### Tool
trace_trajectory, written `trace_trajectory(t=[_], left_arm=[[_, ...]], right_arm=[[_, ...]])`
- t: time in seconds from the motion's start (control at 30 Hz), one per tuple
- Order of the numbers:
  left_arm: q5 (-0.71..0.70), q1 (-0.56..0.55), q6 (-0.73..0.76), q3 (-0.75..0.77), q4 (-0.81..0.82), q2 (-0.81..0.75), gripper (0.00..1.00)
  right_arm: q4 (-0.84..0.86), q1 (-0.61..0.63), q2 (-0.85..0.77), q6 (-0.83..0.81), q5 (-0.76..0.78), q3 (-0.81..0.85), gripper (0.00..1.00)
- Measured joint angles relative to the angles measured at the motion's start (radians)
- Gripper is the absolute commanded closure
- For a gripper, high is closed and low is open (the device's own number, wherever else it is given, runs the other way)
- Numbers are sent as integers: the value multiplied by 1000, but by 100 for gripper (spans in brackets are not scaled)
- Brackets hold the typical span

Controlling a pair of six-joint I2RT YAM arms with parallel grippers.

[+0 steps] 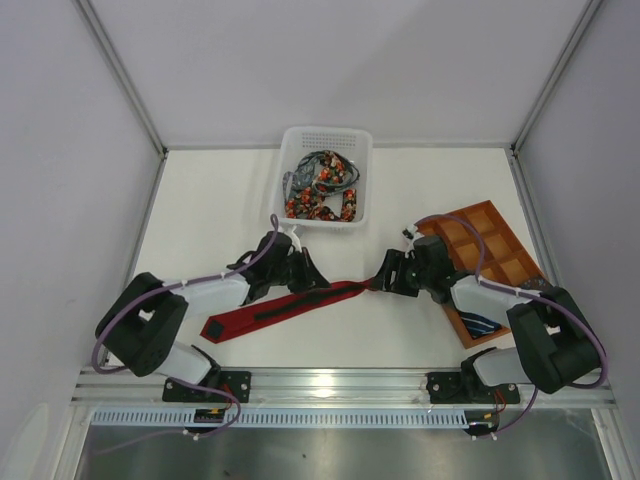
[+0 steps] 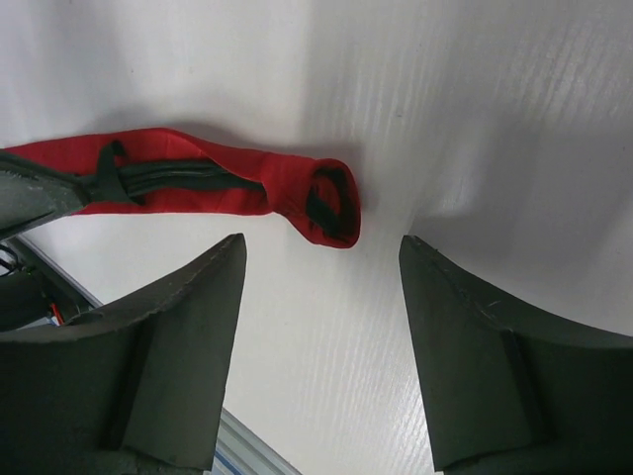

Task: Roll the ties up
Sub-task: Roll the tie

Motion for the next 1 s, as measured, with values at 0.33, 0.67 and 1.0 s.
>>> trace_trajectory(t=[0.33,0.67,1.0], left_arm=[[40,0,2,43,58,145,96],[103,-1,-2,100,137,253,96],[125,-1,-7,160,182,379,98]], right_arm=[[129,-10,54,1,-48,-22,40],[148,-11,109,0,-86,8,47],[99,14,121,-24,-62,48,83]])
